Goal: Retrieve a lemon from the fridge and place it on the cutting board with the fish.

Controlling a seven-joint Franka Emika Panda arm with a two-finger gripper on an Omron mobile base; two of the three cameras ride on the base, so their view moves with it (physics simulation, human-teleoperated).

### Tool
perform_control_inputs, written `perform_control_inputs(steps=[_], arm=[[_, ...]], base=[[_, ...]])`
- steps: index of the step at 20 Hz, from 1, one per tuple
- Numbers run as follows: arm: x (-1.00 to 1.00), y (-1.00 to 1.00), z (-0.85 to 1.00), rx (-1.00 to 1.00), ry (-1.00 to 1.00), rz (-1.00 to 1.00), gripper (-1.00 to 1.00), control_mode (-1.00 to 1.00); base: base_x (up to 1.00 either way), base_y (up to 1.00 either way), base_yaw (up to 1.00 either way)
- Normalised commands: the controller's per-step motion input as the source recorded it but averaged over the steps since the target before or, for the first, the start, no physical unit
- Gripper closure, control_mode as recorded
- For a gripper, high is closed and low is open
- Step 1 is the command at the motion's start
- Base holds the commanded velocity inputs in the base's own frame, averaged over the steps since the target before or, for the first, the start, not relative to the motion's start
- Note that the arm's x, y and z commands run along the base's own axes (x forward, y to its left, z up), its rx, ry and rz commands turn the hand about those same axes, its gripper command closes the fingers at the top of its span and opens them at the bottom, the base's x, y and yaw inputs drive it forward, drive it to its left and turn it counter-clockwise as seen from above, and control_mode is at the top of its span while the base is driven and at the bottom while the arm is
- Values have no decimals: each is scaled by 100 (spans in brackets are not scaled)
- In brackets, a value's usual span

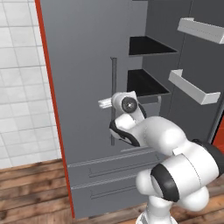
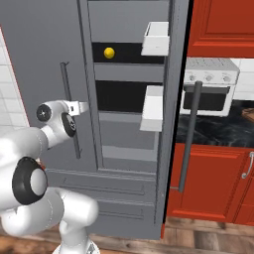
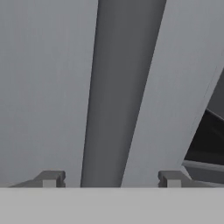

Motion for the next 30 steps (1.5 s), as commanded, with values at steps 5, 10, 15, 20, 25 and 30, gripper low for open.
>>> perform_control_inputs(steps=[5,10,15,20,25,30], arm=[[12,2,17,-3,0,0,100,-100],[-5,14,23,-10,11,0,100,-100],[-35,33,15,-3,31,-5,100,-100],[-33,27,15,0,29,-14,100,-100],[-44,11,2,0,12,-36,100,-100],[-68,18,0,0,0,-42,100,-100]], base=[[0,0,0],[0,0,0],[0,0,0],[0,0,0],[0,0,0],[0,0,0]])
